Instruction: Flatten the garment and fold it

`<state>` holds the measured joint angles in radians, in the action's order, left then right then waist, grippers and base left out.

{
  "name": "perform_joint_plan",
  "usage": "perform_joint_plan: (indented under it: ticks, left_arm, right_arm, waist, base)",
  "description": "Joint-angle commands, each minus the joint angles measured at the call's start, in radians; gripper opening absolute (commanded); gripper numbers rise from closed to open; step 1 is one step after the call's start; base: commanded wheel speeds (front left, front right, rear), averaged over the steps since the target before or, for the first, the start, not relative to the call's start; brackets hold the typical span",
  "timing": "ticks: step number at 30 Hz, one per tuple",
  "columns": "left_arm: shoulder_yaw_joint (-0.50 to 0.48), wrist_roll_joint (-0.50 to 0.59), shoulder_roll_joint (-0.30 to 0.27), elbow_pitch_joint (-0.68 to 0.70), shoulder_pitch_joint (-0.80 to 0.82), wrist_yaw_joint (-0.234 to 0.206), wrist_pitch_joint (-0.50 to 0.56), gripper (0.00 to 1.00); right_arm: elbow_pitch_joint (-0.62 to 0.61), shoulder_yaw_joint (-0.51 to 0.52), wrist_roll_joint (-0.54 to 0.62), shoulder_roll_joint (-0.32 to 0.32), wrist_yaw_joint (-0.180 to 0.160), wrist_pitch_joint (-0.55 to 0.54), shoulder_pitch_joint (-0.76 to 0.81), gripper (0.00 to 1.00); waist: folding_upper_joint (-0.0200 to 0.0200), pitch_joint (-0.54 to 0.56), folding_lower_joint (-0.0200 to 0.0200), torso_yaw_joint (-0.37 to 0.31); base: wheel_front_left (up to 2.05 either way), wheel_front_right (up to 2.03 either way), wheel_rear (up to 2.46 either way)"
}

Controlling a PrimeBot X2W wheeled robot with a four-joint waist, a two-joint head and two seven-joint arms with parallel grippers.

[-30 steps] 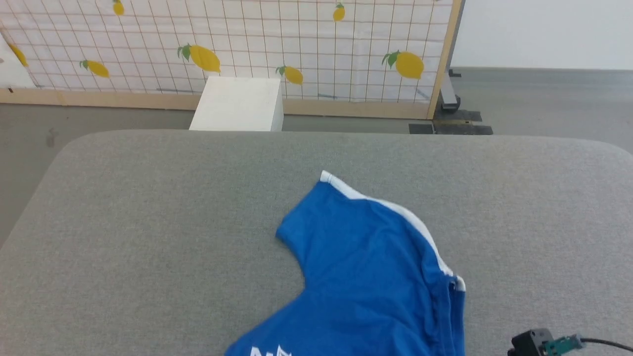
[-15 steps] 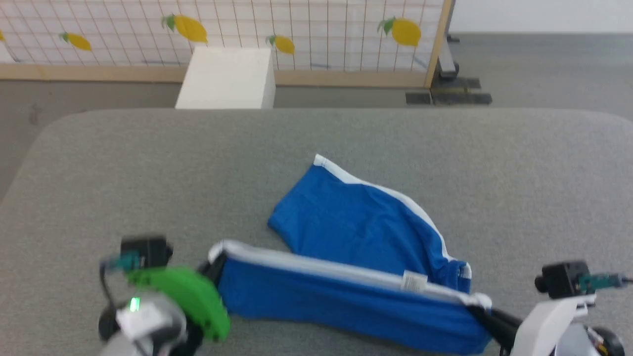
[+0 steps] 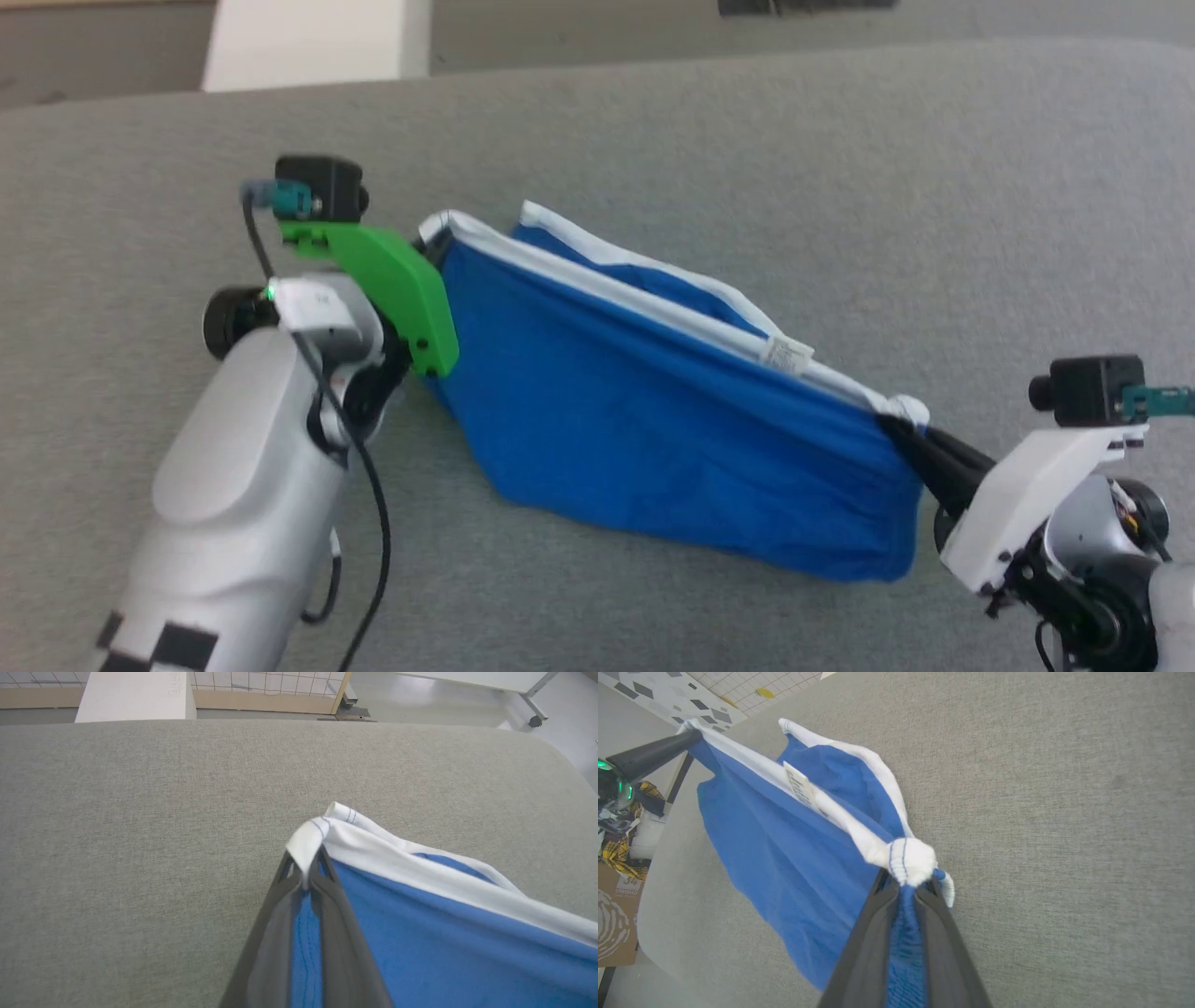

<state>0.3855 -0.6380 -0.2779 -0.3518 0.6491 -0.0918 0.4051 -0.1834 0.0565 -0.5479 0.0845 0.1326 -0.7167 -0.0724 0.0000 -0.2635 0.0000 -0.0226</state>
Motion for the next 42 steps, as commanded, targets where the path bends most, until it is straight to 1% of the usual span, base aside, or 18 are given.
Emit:
perform_joint_plan:
  ticks: [1,8,17,18,19,20,23,25,28,29,33,35,38,42]
  left_arm:
    - [-0.003,0.015,-0.002,-0.032,0.039,0.006,0.0,0.0]
    - [0.008,0.03,0.014,-0.165,0.15,0.025,-0.018,0.0]
    - [0.013,0.024,0.035,-0.27,0.202,0.047,-0.055,0.0]
    - [0.01,0.022,0.039,-0.278,0.204,0.047,-0.069,0.25]
    - [0.009,0.022,0.041,-0.285,0.205,0.048,-0.08,0.57]
    - [0.008,0.023,0.043,-0.292,0.208,0.049,-0.096,1.0]
    - [0.004,0.02,0.049,-0.307,0.212,0.059,-0.135,1.0]
    - [-0.002,0.022,0.048,-0.302,0.209,0.069,-0.183,1.0]
    - [-0.022,0.032,0.032,-0.262,0.182,0.08,-0.312,1.0]
    - [-0.029,0.046,0.02,-0.237,0.161,0.077,-0.373,1.0]
    - [-0.023,0.115,-0.032,-0.135,0.028,0.047,-0.548,1.0]
    - [-0.026,0.135,-0.05,-0.089,-0.045,0.025,-0.601,1.0]
    - [-0.026,0.16,-0.07,0.003,-0.173,-0.005,-0.641,1.0]
    - [-0.048,0.161,-0.078,0.112,-0.324,-0.053,-0.656,1.0]
  right_arm:
    - [0.01,0.002,-0.002,0.0,-0.002,0.012,-0.025,0.0]
    - [0.048,-0.014,-0.01,-0.003,-0.002,0.047,-0.084,0.0]
    - [0.089,-0.04,-0.02,-0.005,-0.002,0.064,-0.103,0.0]
    - [0.092,-0.04,-0.021,-0.006,-0.002,0.07,-0.103,0.33]
    - [0.096,-0.042,-0.021,-0.006,-0.002,0.073,-0.102,0.95]
    - [0.096,-0.047,-0.019,-0.004,-0.002,0.078,-0.101,1.0]
    - [0.089,-0.053,-0.013,-0.002,-0.002,0.099,-0.087,1.0]
    - [0.073,-0.047,0.001,-0.002,-0.002,0.123,-0.07,1.0]
    - [0.036,-0.027,0.065,-0.005,-0.002,0.165,-0.032,1.0]
    - [0.019,-0.023,0.1,-0.007,-0.002,0.174,-0.013,1.0]
    - [-0.051,-0.012,0.233,-0.019,-0.002,0.168,0.069,1.0]
    - [-0.082,-0.005,0.274,-0.025,-0.002,0.146,0.109,1.0]
    - [-0.133,-0.013,0.32,-0.032,-0.002,0.077,0.176,1.0]
    - [-0.151,-0.03,0.301,-0.034,-0.002,0.0,0.217,1.0]
  waist:
    - [0.0,-0.087,0.0,-0.075]
    - [0.0,-0.145,0.0,-0.11]
    - [0.0,-0.163,0.0,-0.114]
    - [0.0,-0.16,0.0,-0.113]
    - [0.0,-0.157,0.0,-0.111]
    - [0.0,-0.151,0.0,-0.109]
    - [0.0,-0.128,0.0,-0.098]
    - [0.0,-0.103,0.0,-0.089]
    - [0.0,-0.053,0.0,-0.076]
    - [0.0,-0.033,0.0,-0.072]
    - [0.0,0.037,0.0,-0.055]
    - [0.0,0.066,0.0,-0.044]
    - [0.0,0.1,0.0,-0.025]
    - [0.0,0.123,0.0,-0.005]
  base:
    - [0.0,0.0,0.0]
    - [0.0,0.0,0.0]
    - [0.0,0.0,0.0]
    - [0.0,0.0,0.0]
    - [0.0,0.0,0.0]
    - [0.0,0.0,0.0]
    - [0.0,0.0,0.0]
    - [0.0,0.0,0.0]
    - [0.0,0.0,0.0]
    - [0.0,0.0,0.0]
    - [0.0,0.0,0.0]
    - [0.0,0.0,0.0]
    - [0.0,0.0,0.0]
    - [0.0,0.0,0.0]
